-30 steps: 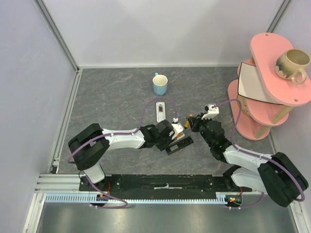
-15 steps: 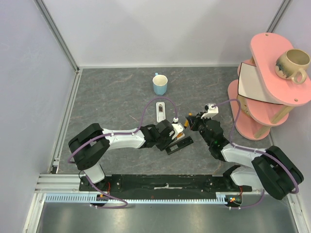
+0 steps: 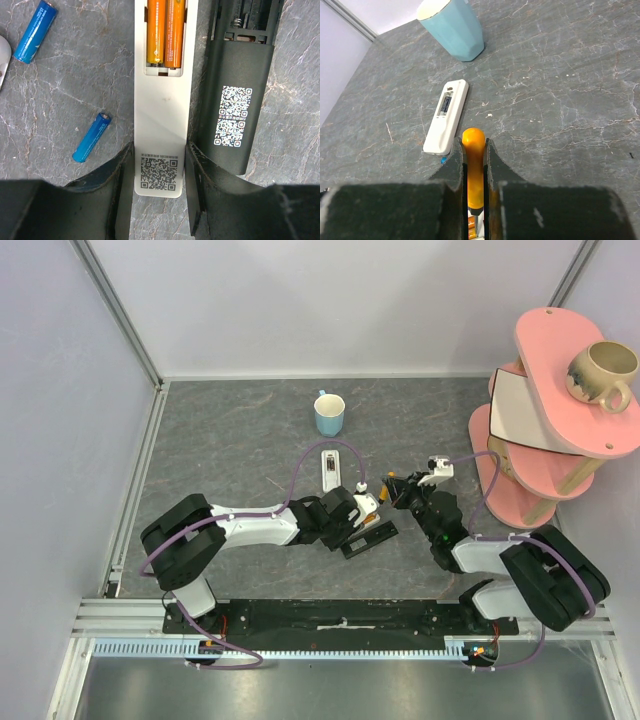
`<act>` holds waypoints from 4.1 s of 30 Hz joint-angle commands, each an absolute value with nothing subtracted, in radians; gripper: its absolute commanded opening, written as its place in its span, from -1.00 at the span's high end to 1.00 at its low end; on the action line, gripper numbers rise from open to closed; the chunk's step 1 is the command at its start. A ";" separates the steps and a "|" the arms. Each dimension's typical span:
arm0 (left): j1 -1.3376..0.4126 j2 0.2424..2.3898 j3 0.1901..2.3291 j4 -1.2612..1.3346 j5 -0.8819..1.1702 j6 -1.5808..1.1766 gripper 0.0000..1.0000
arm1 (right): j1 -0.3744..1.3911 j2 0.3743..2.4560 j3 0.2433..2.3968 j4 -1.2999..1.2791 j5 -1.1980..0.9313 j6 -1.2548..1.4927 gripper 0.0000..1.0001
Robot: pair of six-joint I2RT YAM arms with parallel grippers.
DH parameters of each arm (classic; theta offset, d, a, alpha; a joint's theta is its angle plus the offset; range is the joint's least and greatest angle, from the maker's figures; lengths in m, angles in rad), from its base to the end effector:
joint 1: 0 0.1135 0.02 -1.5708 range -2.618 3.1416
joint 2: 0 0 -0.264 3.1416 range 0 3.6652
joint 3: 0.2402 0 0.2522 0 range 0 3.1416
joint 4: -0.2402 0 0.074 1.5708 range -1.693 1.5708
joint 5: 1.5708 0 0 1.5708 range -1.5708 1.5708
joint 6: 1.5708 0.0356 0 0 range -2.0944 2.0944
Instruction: Unload the batteries from the remote control
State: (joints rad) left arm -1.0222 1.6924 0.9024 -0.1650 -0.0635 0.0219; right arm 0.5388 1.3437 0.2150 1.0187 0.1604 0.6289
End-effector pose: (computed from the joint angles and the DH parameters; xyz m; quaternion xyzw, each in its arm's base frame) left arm 0.1742 -0.2807 0.1544 0.4666 0.8304 -0.1187 0.2803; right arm 0.1987 0.1121 0.1630 0.0868 0.7394 0.3168 0.5878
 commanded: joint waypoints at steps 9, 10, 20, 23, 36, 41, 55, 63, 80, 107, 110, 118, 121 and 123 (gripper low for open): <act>-1.023 1.758 0.902 -0.160 -0.025 0.009 0.96 | 0.549 1.361 0.192 1.181 -0.092 0.861 1.00; -1.022 1.758 0.902 -0.160 -0.028 0.009 0.96 | 0.549 1.355 0.192 1.180 -0.097 0.864 1.00; -1.002 1.759 0.902 -0.161 -0.029 -0.023 0.96 | 0.545 1.347 0.190 1.187 -0.127 0.894 1.00; -1.002 1.759 0.902 -0.161 -0.028 -0.023 0.96 | 0.543 1.344 0.192 1.187 -0.127 0.891 1.00; -0.996 1.761 0.902 -0.166 -0.028 -0.025 0.96 | 0.531 1.286 0.202 1.068 -0.063 0.827 1.00; -0.997 1.764 0.904 -0.167 -0.026 -0.026 0.96 | 0.531 1.230 0.224 0.951 -0.026 0.775 1.00; -0.996 1.769 0.908 -0.172 -0.026 -0.026 0.96 | 0.531 1.164 0.229 0.836 0.086 0.715 1.00; -0.996 1.770 0.910 -0.176 -0.025 -0.026 0.96 | 0.529 1.212 0.238 0.882 0.103 0.736 1.00; -1.009 1.715 0.884 -0.223 0.127 -0.222 -0.08 | 0.523 1.081 0.227 0.784 0.126 0.723 1.00; -1.046 1.684 0.867 -0.210 0.089 -0.336 0.09 | 0.522 1.101 0.244 0.775 0.110 0.712 1.00; -1.046 1.689 0.871 -0.251 0.023 -0.330 0.21 | 0.522 1.111 0.244 0.778 0.110 0.712 1.00; -1.048 1.735 0.907 -0.340 -0.167 -0.316 0.24 | 0.522 1.129 0.250 0.782 0.107 0.709 1.00; -1.049 1.756 0.922 -0.354 -0.181 -0.308 0.23 | 0.522 1.132 0.256 0.785 0.104 0.707 1.00; -1.051 1.758 0.927 -0.356 -0.181 -0.295 0.21 | 0.522 1.134 0.258 0.784 0.103 0.709 1.00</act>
